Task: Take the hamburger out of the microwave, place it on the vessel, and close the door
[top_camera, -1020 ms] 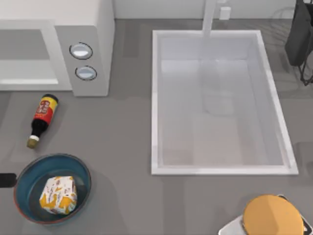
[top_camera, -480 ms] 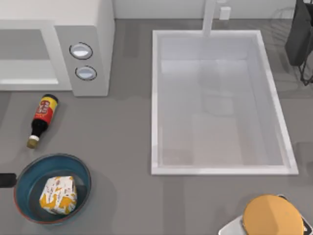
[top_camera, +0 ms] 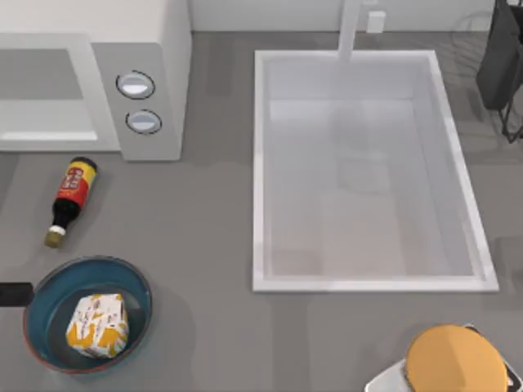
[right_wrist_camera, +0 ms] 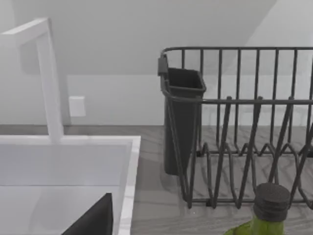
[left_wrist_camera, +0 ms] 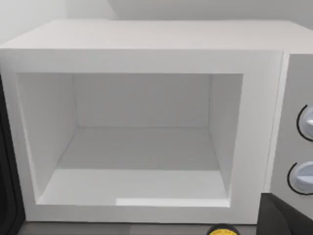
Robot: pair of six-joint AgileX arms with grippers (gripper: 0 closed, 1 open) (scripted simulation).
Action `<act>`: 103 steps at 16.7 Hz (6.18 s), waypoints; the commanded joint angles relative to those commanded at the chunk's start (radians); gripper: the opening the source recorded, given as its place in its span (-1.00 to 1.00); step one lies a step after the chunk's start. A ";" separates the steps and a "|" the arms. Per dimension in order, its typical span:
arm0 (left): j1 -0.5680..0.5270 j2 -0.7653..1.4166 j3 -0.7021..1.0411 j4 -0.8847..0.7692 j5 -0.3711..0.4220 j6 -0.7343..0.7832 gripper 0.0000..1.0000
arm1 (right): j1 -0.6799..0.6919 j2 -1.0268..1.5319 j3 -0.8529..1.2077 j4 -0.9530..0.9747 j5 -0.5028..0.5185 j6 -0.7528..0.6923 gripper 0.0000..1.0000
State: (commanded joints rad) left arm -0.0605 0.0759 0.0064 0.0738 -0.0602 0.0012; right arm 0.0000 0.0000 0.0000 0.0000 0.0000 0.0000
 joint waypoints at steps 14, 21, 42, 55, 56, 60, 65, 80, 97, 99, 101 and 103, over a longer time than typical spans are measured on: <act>-0.108 0.256 0.013 0.238 -0.108 0.004 -1.00 | 0.000 0.000 0.000 0.000 0.000 0.000 1.00; 0.113 0.471 0.020 0.442 0.115 0.007 -1.00 | 0.000 0.000 0.000 0.000 0.000 0.000 1.00; 0.080 0.494 0.217 0.171 0.044 0.110 -1.00 | 0.000 0.000 0.000 0.000 0.000 0.000 1.00; 0.995 1.464 1.164 -0.613 0.592 0.806 -1.00 | 0.000 0.000 0.000 0.000 0.000 0.000 1.00; 1.033 1.522 1.222 -0.667 0.626 0.837 -1.00 | 0.000 0.000 0.000 0.000 0.000 0.000 1.00; 1.107 1.669 1.372 -0.819 0.720 0.915 -1.00 | 0.000 0.000 0.000 0.000 0.000 0.000 1.00; 1.113 1.688 1.393 -0.841 0.733 0.925 -1.00 | 0.000 0.000 0.000 0.000 0.000 0.000 1.00; 1.115 1.808 1.127 -0.459 0.736 0.930 -1.00 | 0.000 0.000 0.000 0.000 0.000 0.000 1.00; 0.939 1.493 0.742 -0.274 0.651 0.740 -1.00 | 0.000 0.000 0.000 0.000 0.000 0.000 1.00; 0.939 1.493 0.742 -0.274 0.651 0.740 -1.00 | 0.000 0.000 0.000 0.000 0.000 0.000 1.00; 0.941 1.494 0.741 -0.275 0.651 0.737 -1.00 | 0.000 0.000 0.000 0.000 0.000 0.000 1.00; 0.903 1.456 0.705 -0.260 0.626 0.700 -1.00 | 0.000 0.000 0.000 0.000 0.000 0.000 1.00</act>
State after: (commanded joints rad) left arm 0.8430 1.5320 0.7112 -0.1866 0.5654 0.7013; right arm 0.0000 0.0000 0.0000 0.0000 0.0000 0.0000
